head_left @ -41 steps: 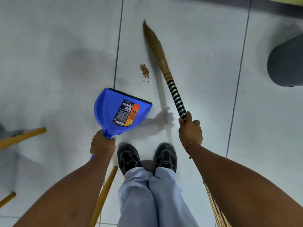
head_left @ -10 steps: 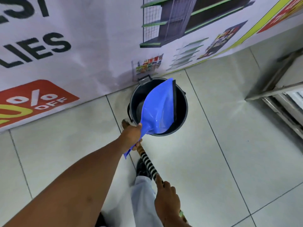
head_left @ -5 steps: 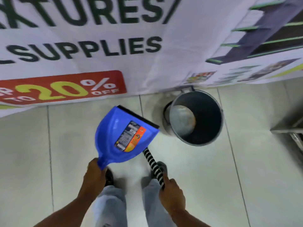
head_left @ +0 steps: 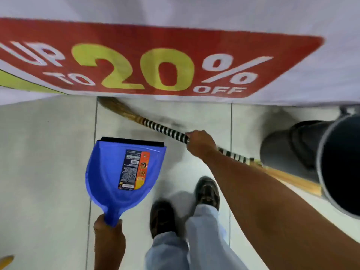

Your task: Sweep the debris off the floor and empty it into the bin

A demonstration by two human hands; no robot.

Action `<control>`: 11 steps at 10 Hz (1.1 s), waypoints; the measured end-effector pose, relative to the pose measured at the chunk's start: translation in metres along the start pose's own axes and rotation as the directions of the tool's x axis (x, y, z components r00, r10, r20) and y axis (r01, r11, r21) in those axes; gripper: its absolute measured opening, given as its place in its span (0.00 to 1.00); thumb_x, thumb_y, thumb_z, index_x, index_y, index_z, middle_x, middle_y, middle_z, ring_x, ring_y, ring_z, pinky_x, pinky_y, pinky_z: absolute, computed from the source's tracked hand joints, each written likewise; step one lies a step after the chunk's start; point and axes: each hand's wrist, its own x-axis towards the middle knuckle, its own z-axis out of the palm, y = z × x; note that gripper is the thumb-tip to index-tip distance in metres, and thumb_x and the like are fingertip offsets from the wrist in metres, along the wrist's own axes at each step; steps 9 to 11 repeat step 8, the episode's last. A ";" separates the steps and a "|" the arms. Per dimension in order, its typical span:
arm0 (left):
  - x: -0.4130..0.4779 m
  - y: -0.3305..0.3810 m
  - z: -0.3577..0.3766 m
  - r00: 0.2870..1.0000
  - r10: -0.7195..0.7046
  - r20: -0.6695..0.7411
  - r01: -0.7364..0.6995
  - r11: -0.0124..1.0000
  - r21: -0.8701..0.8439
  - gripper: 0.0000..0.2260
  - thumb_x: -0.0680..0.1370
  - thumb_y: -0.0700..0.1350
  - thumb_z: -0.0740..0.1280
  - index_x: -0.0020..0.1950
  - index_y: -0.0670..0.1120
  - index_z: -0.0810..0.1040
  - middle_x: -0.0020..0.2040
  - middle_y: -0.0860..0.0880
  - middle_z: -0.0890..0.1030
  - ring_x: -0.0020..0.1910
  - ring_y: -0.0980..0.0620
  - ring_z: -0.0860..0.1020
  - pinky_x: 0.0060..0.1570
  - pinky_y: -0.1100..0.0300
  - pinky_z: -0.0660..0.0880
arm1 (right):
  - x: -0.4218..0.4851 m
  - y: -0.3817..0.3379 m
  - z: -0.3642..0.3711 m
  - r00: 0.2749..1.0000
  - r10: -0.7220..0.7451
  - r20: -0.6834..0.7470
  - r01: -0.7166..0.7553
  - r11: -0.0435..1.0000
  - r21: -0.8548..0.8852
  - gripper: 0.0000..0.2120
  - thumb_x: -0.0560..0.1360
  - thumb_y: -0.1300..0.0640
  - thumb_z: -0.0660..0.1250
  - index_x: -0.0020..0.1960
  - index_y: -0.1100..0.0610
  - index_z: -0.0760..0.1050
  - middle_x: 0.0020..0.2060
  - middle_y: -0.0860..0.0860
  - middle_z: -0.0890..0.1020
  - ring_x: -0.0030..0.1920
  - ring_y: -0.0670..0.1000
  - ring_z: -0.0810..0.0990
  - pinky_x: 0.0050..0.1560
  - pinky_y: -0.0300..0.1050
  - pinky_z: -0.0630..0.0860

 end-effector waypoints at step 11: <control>-0.010 0.113 0.167 0.966 -0.053 0.251 -0.011 0.969 0.247 0.20 0.76 0.40 0.67 0.64 0.34 0.65 0.63 0.34 0.74 0.62 0.36 0.74 0.59 0.47 0.71 | -0.088 0.137 0.076 0.804 0.541 -0.249 -0.349 0.767 0.539 0.16 0.80 0.59 0.58 0.66 0.61 0.73 0.63 0.57 0.78 0.66 0.56 0.72 0.67 0.47 0.67</control>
